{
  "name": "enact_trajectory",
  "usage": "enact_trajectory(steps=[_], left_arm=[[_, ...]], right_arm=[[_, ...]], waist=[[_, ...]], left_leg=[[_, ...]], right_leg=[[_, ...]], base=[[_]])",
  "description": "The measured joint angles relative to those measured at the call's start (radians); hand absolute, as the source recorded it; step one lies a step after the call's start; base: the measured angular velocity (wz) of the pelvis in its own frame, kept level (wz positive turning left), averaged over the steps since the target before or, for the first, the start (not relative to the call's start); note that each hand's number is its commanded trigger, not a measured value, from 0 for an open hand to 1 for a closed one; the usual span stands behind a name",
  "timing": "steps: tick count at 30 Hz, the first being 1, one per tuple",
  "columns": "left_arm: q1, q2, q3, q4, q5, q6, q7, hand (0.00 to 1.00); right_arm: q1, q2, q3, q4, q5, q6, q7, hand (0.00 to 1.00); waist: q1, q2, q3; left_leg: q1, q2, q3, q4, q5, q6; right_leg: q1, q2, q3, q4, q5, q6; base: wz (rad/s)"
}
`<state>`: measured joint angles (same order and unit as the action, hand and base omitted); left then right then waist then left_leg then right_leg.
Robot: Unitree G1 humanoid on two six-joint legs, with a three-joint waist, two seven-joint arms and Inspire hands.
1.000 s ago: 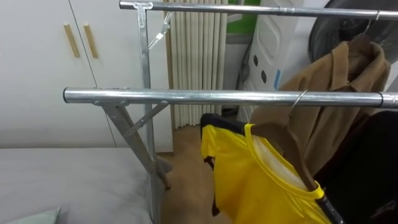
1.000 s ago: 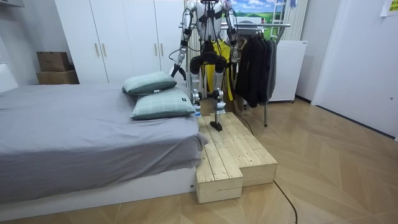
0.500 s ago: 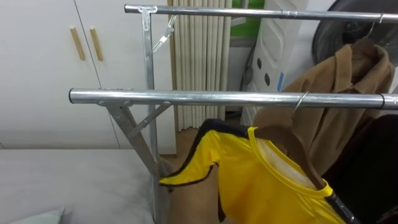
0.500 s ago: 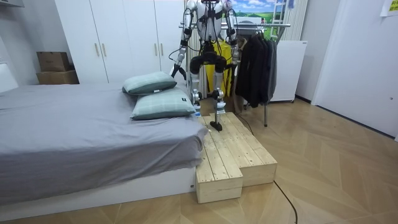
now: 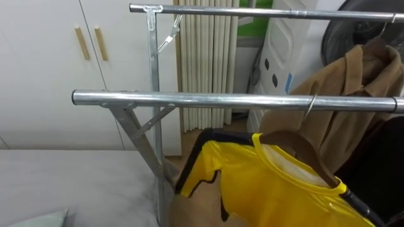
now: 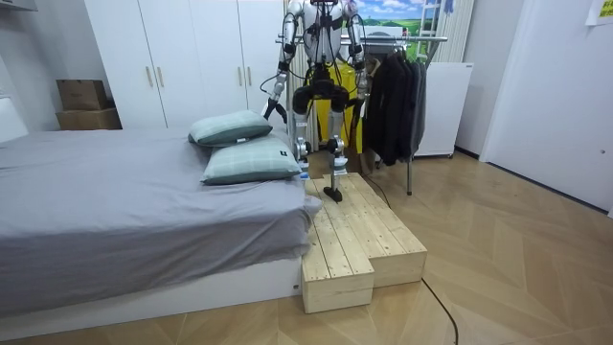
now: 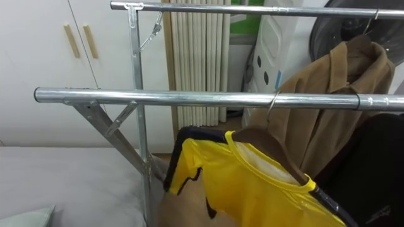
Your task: Hang clothes
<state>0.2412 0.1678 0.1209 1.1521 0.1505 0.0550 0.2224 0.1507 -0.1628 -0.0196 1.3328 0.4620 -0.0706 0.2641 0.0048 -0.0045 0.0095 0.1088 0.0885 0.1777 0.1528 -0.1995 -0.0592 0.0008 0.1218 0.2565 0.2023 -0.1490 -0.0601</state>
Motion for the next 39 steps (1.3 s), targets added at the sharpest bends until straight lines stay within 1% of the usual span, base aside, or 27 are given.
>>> enact_trajectory(steps=[4,7,13,14,15,18,22,25,26,27,28,29,30,31,32,33,34,35,36,37,38,39], left_arm=[[0.000,0.000,0.000,0.000,0.000,-0.001,0.000,0.00],[0.000,0.000,-0.001,0.007,0.000,-0.010,0.001,0.00],[0.000,0.000,-0.002,0.009,-0.002,-0.013,0.001,0.00],[0.000,0.000,-0.002,0.012,-0.002,-0.015,0.001,0.00],[-0.001,0.000,-0.002,0.013,-0.002,-0.018,0.001,0.00],[-0.003,0.000,-0.006,0.013,-0.001,-0.019,0.001,0.00],[-0.008,0.000,-0.006,0.013,-0.001,-0.019,0.001,0.00],[-0.012,0.002,-0.012,0.013,-0.002,-0.019,0.004,0.00],[-0.017,0.003,-0.025,0.012,-0.002,-0.019,0.005,0.00],[-0.023,0.003,-0.025,0.008,-0.002,-0.019,0.005,0.00],[-0.029,0.003,-0.025,0.008,-0.001,-0.019,0.006,0.00],[-0.047,0.002,-0.025,0.008,-0.002,-0.019,0.007,0.00],[-0.063,0.000,-0.026,0.007,-0.002,-0.020,0.009,0.00],[-0.072,-0.001,-0.028,0.007,-0.006,-0.021,0.010,0.00],[-0.084,-0.004,-0.037,0.007,-0.023,-0.031,0.013,0.00],[-0.086,-0.006,-0.050,0.006,-0.031,-0.051,0.015,0.00],[-0.086,-0.009,-0.053,0.004,-0.031,-0.064,0.017,0.00],[-0.082,-0.015,-0.069,-0.007,-0.031,-0.081,0.024,0.00],[-0.082,-0.021,-0.086,-0.011,-0.031,-0.095,0.030,0.00],[-0.082,-0.024,-0.090,-0.012,-0.032,-0.102,0.031,0.00],[-0.083,-0.030,-0.099,-0.015,-0.031,-0.111,0.031,0.00],[-0.084,-0.034,-0.106,-0.022,-0.029,-0.123,0.028,0.00]], right_arm=[[-0.011,0.000,0.011,0.003,0.000,0.000,-0.002,0.00],[-0.013,-0.001,0.027,0.005,0.000,-0.001,-0.002,0.00],[-0.016,0.000,0.028,0.005,-0.001,-0.002,-0.002,0.00],[-0.016,0.000,0.028,0.005,-0.001,-0.002,-0.002,0.00],[-0.019,0.000,0.028,0.004,-0.001,-0.003,-0.002,0.00],[-0.027,-0.002,0.040,0.004,-0.002,-0.003,-0.004,0.00],[-0.034,-0.007,0.067,-0.007,-0.002,-0.002,-0.004,0.00],[-0.037,-0.013,0.090,-0.017,-0.004,-0.001,-0.010,0.00],[-0.044,-0.017,0.101,-0.019,-0.016,-0.001,-0.013,0.00],[-0.060,-0.023,0.111,-0.019,-0.046,0.001,-0.016,0.00],[-0.069,-0.025,0.116,-0.020,-0.062,0.001,-0.017,0.00],[-0.087,-0.028,0.116,-0.019,-0.099,0.001,-0.023,0.00],[-0.106,-0.029,0.118,-0.019,-0.130,-0.001,-0.026,0.00],[-0.117,-0.029,0.119,-0.019,-0.148,-0.003,-0.028,0.00],[-0.137,-0.029,0.129,-0.019,-0.179,-0.003,-0.033,0.00],[-0.153,-0.029,0.140,-0.019,-0.201,-0.004,-0.033,0.00],[-0.157,-0.029,0.146,-0.019,-0.213,-0.004,-0.033,0.00],[-0.166,-0.029,0.157,-0.019,-0.242,-0.003,-0.035,0.00],[-0.173,-0.030,0.166,-0.018,-0.264,-0.003,-0.036,0.00],[-0.175,-0.030,0.173,-0.018,-0.270,-0.004,-0.037,0.00],[-0.179,-0.031,0.175,-0.013,-0.278,-0.003,-0.043,0.00],[-0.181,-0.033,0.173,-0.009,-0.281,-0.003,-0.050,0.00]], waist=[[0.000,-0.001,0.0012],[0.001,-0.003,0.0020],[0.001,-0.006,0.0050],[0.001,-0.012,0.0087],[0.001,-0.006,0.0071],[0.001,-0.008,0.0131],[0.001,-0.006,0.0116],[0.002,-0.003,0.0093],[0.002,-0.002,0.0088],[0.005,-0.001,0.0072],[0.004,0.000,0.0075],[0.004,0.004,0.0073],[0.004,0.010,0.0050],[0.004,0.010,0.0032],[0.004,0.019,0.0047],[0.005,0.028,0.0039],[0.006,0.032,0.0023],[0.015,0.038,0.0016],[0.024,0.044,-0.0024],[0.028,0.046,-0.0038],[0.030,0.049,-0.0054],[0.026,0.051,-0.0053]], left_leg=[[0.004,0.000,0.000,0.000,0.000,0.000],[0.006,0.000,0.001,0.000,0.000,0.000],[0.008,0.000,0.000,0.000,0.000,0.000],[0.008,0.000,0.000,0.000,0.000,0.000],[0.009,0.000,0.000,0.000,0.000,0.000],[0.009,0.000,0.001,0.000,0.000,0.000],[0.003,0.001,0.000,0.000,-0.001,-0.001],[-0.005,0.003,-0.015,0.002,-0.003,-0.004],[-0.016,0.003,-0.025,0.014,-0.005,-0.006],[-0.030,0.003,-0.031,0.023,-0.005,-0.006],[-0.040,0.003,-0.038,0.031,-0.005,-0.007],[-0.061,0.002,-0.053,0.052,-0.006,-0.007],[-0.083,0.002,-0.073,0.071,-0.006,-0.007],[-0.092,0.001,-0.080,0.077,-0.006,-0.007],[-0.109,0.001,-0.099,0.084,-0.005,-0.007],[-0.124,0.001,-0.102,0.086,-0.002,-0.012],[-0.133,0.001,-0.102,0.086,0.003,-0.013],[-0.146,0.001,-0.102,0.086,0.012,-0.014],[-0.167,-0.001,-0.102,0.087,0.025,-0.015],[-0.177,-0.002,-0.100,0.087,0.033,-0.015],[-0.197,-0.004,-0.097,0.086,0.051,-0.014],[-0.215,-0.009,-0.089,0.082,0.075,-0.011]], right_leg=[[0.004,-0.001,0.000,0.000,0.000,0.000],[0.005,0.000,0.002,0.001,0.000,0.000],[0.008,-0.001,0.001,0.000,0.000,0.000],[0.009,-0.001,0.002,0.000,0.000,0.000],[0.010,-0.001,0.002,-0.001,0.000,0.000],[0.010,-0.001,-0.001,0.000,-0.001,-0.001],[0.004,-0.001,-0.009,0.004,-0.005,-0.001],[0.002,-0.001,-0.025,0.005,-0.007,-0.005],[-0.004,-0.002,-0.041,0.008,-0.009,-0.007],[-0.018,-0.005,-0.067,0.021,-0.013,-0.014],[-0.022,-0.009,-0.088,0.024,-0.016,-0.019],[-0.027,-0.015,-0.106,0.024,-0.017,-0.020],[-0.033,-0.020,-0.126,0.024,-0.018,-0.022],[-0.037,-0.024,-0.135,0.025,-0.018,-0.022],[-0.042,-0.026,-0.157,0.025,-0.019,-0.024],[-0.048,-0.031,-0.184,0.026,-0.021,-0.027],[-0.053,-0.034,-0.197,0.028,-0.023,-0.030],[-0.061,-0.038,-0.216,0.032,-0.025,-0.032],[-0.069,-0.045,-0.250,0.031,-0.024,-0.033],[-0.071,-0.052,-0.280,0.029,-0.024,-0.035],[-0.069,-0.064,-0.338,0.016,-0.022,-0.041],[-0.062,-0.077,-0.392,0.005,-0.021,-0.043]], base=[[0.00],[0.00],[0.00],[0.00],[0.00],[0.00],[0.03],[0.15],[0.20],[0.21],[0.27],[0.41],[0.45],[0.48],[0.54],[0.60],[0.60],[0.61],[0.67],[0.86],[1.12],[1.22]])
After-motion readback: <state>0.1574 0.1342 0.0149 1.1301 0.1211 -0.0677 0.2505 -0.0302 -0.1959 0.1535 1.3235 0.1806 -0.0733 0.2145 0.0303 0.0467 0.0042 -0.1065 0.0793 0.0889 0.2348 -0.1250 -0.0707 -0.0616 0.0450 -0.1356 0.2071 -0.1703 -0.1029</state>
